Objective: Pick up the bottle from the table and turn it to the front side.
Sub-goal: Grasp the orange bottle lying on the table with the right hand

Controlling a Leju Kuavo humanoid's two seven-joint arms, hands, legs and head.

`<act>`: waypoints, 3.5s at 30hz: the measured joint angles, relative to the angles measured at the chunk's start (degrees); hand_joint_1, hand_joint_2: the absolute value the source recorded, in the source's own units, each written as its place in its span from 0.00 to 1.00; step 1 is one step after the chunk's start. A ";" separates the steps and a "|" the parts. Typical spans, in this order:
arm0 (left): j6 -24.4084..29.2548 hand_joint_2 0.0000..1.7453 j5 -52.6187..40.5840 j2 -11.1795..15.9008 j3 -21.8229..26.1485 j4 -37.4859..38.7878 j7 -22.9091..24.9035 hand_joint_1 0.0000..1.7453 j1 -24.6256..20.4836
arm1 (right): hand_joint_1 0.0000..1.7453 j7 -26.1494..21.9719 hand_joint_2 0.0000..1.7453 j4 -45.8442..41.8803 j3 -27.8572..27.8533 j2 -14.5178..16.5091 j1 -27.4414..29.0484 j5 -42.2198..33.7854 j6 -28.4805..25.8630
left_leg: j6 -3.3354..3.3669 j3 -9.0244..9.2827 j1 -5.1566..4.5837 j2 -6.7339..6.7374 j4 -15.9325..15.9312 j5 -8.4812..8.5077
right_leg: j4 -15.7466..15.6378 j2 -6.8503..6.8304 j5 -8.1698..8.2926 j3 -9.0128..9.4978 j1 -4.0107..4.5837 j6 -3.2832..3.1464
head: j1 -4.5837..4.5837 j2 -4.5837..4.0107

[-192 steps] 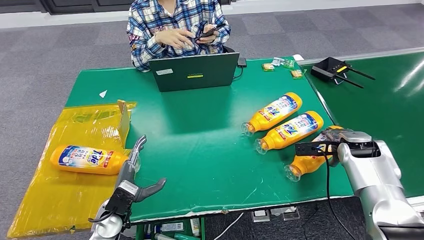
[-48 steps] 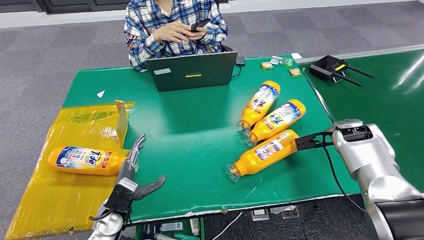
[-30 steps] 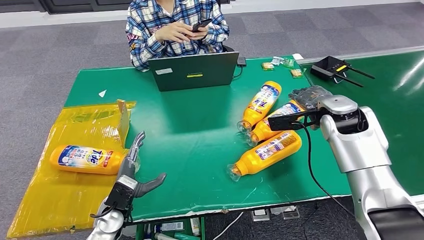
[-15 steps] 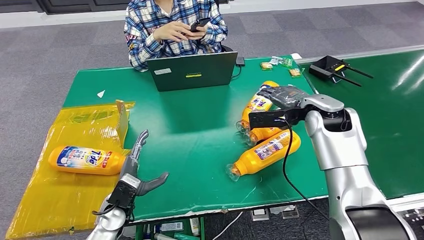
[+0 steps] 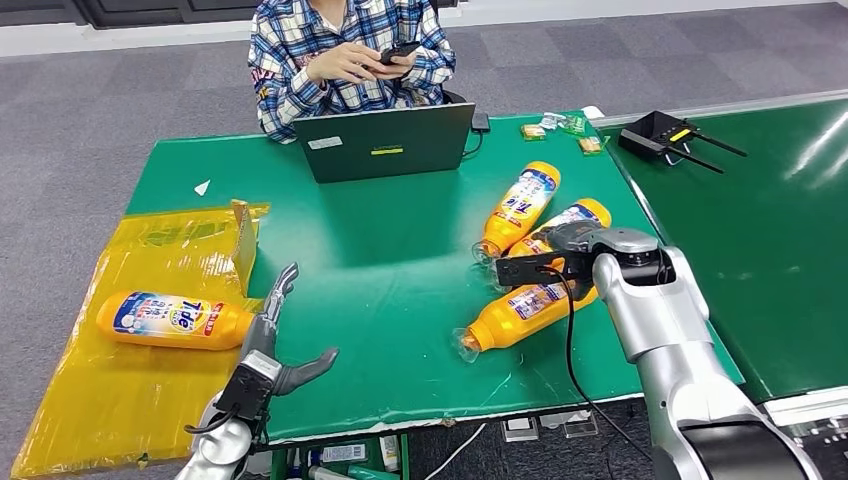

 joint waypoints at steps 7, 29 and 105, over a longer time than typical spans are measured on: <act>0.34 1.00 0.37 0.13 -0.02 -0.01 0.00 0.00 0.32 | 0.00 0.72 1.00 1.09 0.39 -0.01 0.02 -0.27 0.00 | 0.00 0.01 -0.01 0.00 0.00 0.00 | 0.00 -0.01 0.00 0.01 -0.01 0.00 | 0.00 -0.01; 0.54 1.00 0.37 0.43 -0.09 -0.07 0.00 0.00 1.09 | 0.00 3.99 1.00 5.74 1.96 -0.95 1.66 -0.61 -2.39 | -0.01 0.26 0.00 0.02 0.00 0.00 | -0.04 0.01 0.03 0.22 0.01 -0.03 | 0.00 0.00; -0.53 1.00 -0.96 0.19 -0.04 0.02 0.02 0.00 1.86 | 1.00 -9.84 1.00 -0.33 -1.38 5.05 14.80 -6.87 -16.83 | -0.06 0.29 0.04 0.19 -0.01 -0.04 | -0.05 0.22 0.02 0.17 0.05 -0.06 | 0.00 0.01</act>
